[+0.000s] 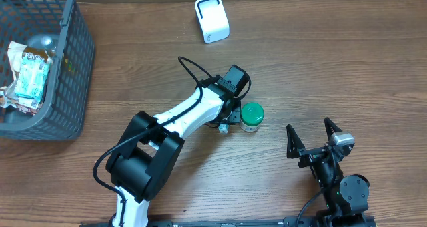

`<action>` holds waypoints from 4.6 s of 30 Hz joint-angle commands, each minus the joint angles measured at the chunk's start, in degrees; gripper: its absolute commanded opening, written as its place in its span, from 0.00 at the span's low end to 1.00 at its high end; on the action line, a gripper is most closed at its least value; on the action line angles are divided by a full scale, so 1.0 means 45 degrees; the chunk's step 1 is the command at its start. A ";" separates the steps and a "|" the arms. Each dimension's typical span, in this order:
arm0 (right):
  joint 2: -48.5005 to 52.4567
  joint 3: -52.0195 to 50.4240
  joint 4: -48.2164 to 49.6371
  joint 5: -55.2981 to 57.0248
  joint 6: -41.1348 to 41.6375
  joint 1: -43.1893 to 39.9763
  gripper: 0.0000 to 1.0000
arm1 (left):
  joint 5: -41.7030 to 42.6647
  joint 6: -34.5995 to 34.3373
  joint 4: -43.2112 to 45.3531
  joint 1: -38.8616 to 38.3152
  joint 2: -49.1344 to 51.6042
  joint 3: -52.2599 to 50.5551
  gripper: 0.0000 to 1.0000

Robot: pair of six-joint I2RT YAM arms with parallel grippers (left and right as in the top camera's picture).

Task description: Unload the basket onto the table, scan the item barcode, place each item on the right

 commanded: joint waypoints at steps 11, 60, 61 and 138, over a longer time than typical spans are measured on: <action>-0.0092 -0.0136 0.0092 -0.0019 -0.0044 -0.0034 1.00 | -0.1375 -0.0248 0.0452 -0.0005 -0.0151 -0.0126 0.30; -0.0092 -0.0136 0.0092 -0.0019 -0.0044 -0.0034 1.00 | -0.2759 0.2035 -0.4109 0.3633 -0.0209 0.6533 1.00; -0.0092 -0.0136 0.0092 -0.0015 -0.0044 -0.0034 1.00 | -0.2759 0.2035 -0.4284 0.3832 -0.0209 0.6533 1.00; -0.0092 -0.0136 0.0092 -0.0019 -0.0044 -0.0034 1.00 | -0.0879 0.4779 -0.4391 0.6363 -0.0316 1.0982 0.79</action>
